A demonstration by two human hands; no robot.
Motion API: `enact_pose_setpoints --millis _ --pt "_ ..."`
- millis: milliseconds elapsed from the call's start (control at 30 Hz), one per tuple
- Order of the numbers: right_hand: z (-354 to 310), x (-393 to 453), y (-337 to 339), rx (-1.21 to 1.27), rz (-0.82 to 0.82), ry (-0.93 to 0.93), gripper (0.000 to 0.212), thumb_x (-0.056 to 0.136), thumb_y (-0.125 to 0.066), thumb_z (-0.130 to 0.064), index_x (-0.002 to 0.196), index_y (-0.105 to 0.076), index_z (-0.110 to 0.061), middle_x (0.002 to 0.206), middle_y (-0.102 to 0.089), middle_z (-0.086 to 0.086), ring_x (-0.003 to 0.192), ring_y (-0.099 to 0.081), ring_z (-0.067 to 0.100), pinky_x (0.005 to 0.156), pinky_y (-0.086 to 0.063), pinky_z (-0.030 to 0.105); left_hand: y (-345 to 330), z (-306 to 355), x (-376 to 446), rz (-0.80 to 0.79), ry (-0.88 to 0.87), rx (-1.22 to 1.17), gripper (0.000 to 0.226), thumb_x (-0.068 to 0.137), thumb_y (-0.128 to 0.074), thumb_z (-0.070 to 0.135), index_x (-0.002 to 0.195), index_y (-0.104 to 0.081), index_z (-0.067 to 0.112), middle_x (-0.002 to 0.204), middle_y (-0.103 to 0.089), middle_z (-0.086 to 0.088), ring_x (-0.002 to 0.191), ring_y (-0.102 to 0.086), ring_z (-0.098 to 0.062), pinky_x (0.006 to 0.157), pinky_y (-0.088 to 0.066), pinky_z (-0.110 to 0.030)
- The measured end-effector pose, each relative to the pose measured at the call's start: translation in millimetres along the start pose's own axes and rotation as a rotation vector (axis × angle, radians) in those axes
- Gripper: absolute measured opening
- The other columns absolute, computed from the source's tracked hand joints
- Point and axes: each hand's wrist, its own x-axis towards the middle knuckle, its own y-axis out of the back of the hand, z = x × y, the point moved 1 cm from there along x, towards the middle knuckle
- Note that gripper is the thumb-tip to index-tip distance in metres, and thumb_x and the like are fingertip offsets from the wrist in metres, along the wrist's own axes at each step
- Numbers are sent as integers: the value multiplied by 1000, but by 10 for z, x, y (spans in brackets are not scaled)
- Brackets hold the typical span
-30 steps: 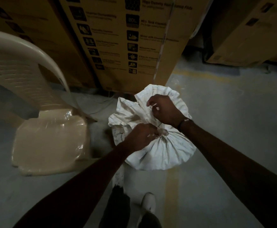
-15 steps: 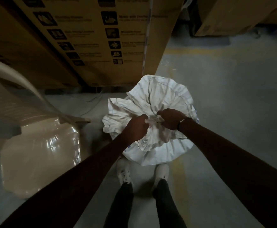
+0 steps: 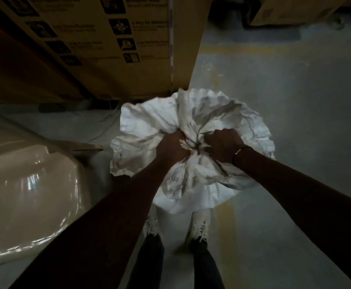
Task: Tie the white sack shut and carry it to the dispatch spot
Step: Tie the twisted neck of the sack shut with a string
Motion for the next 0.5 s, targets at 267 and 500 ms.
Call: enact_pose_setpoints --millis 267,500 --pt "526 -231 -275 256 -214 -117 60 90 -71 -61 141 -56 -34 141 -63 9 130 -62 33 102 -48 41 -118 246 62 -126 -168 70 120 67 -98 32 164 -28 30 166 -38 0 156 -30 -22 115 -20 -29" --pt "330 -57 -261 252 141 168 37 95 -49 -41 111 -73 -18 109 -74 10 99 -73 34 83 -58 43 -260 396 204 -244 -153 171 135 64 -97 41 163 -7 50 173 -22 12 163 5 -34 121 -13 -74"
